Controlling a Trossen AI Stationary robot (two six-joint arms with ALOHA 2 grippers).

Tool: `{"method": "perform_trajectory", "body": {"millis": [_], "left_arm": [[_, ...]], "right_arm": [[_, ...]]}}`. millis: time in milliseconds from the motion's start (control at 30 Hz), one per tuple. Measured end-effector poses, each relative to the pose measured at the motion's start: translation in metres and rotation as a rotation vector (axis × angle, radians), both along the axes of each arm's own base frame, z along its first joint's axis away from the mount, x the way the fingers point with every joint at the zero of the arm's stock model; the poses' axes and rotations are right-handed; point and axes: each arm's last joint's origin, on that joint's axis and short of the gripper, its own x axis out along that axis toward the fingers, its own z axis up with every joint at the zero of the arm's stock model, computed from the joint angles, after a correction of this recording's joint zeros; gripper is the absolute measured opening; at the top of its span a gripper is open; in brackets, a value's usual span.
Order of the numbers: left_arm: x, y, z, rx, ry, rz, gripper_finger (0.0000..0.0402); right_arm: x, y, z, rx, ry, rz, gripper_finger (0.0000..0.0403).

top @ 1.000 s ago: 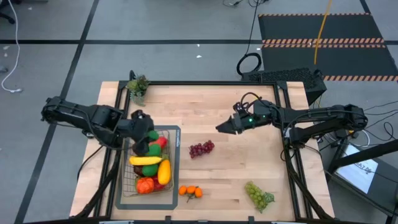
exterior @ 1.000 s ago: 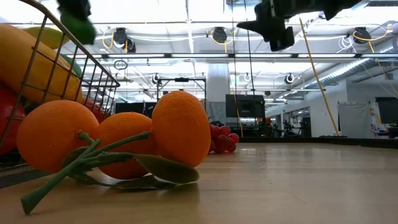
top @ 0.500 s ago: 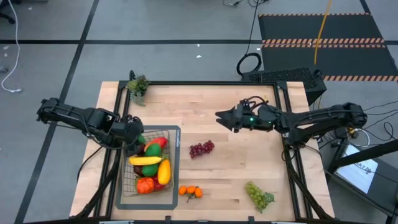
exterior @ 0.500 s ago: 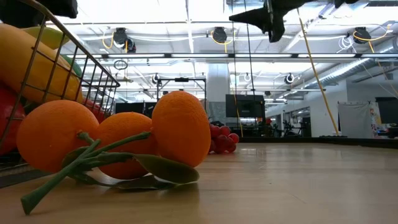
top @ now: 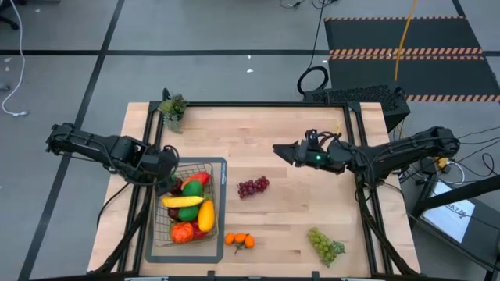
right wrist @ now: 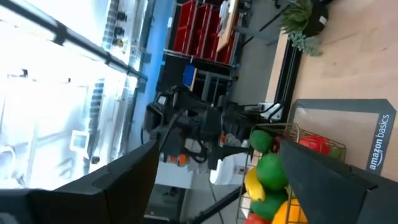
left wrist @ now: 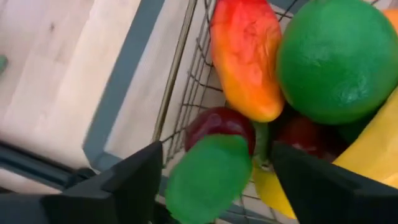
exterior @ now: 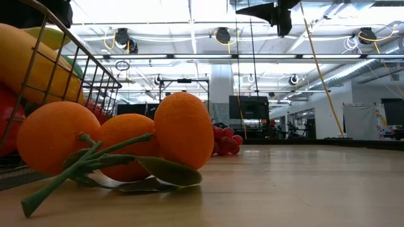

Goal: Build produce basket
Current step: Put the tangerines into the wire basket

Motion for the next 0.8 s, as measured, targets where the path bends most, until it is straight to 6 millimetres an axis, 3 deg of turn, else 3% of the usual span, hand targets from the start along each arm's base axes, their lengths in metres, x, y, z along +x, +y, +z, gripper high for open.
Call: {"method": "perform_trajectory", "body": {"millis": [100, 233, 533, 667, 800], "left_arm": [[0.000, -0.001, 0.003, -0.045, -0.006, 0.070, 0.0326], [0.002, -0.001, 0.012, -0.097, -0.058, 0.176, 0.0336], [0.033, -0.010, 0.053, -0.253, -0.483, 0.155, 0.0282], [0.056, -0.029, 0.066, -0.282, -0.685, -0.006, 0.0251], [0.081, -0.066, 0.075, -0.153, -0.738, -0.248, 0.0228]], "right_arm": [[0.000, 0.004, 0.000, -0.028, 0.008, 0.017, 0.0329], [0.000, 0.009, -0.001, -0.043, 0.015, 0.040, 0.0329], [0.000, 0.026, -0.007, -0.098, 0.065, 0.110, 0.0329], [0.000, 0.032, -0.012, -0.104, 0.101, 0.194, 0.0329], [-0.002, 0.040, -0.014, -0.128, 0.120, 0.332, 0.0329]]}}
